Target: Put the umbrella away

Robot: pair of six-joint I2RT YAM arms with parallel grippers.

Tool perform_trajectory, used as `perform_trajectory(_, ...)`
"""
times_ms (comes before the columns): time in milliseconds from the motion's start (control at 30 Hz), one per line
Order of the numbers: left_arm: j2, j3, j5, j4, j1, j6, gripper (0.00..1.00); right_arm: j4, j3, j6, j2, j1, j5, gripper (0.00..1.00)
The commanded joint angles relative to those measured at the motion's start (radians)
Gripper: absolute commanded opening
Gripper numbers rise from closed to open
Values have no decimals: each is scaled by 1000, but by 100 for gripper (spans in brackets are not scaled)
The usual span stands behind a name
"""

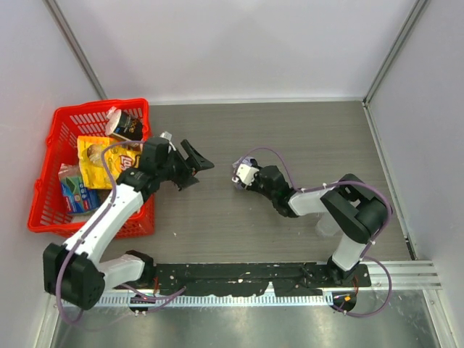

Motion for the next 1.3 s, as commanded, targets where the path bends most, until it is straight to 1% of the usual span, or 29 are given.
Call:
perform_trajectory(0,125,-15,107,106,12,-169,86,179,-11,97,-41,14,-84,1)
perform_trajectory(133,277,49,169,166,12,-241,89,236,-32,114,-49,32,-79,1)
perform_trajectory(233,361,108,132,180,1,-240,97,251,-37,119,-54,40,-72,1)
perform_trajectory(333,439,128,115,199,0,-258,100,253,-38,122,-69,38,-76,1)
perform_trajectory(467,525,131,132,250,-20,-323,99,233,-24,114,-78,40,-78,1)
perform_trajectory(500,541,136,121,236,-31,-333,98,233,-18,111,-80,42,-81,1)
perform_trajectory(600,583,143,103,273,-61,-370,98,215,-1,107,-75,42,-84,1)
perform_trajectory(800,657,200,80,315,-124,-389,100,205,9,100,-72,43,-86,1)
perform_trajectory(1000,711,198,63,361,-157,-442,99,198,6,108,-84,45,-90,1)
perform_trajectory(1033,717,197,60,371,-158,-448,99,198,6,110,-86,45,-90,1)
perform_trajectory(1100,722,194,37,385,-158,-444,94,199,2,111,-90,45,-90,1)
perform_trajectory(1167,719,188,12,413,-158,-432,85,196,0,111,-97,46,-90,1)
perform_trajectory(1233,722,185,3,433,-157,-426,78,195,-1,111,-101,49,-90,1)
perform_trajectory(1267,728,185,11,442,-155,-426,73,196,2,111,-106,48,-92,1)
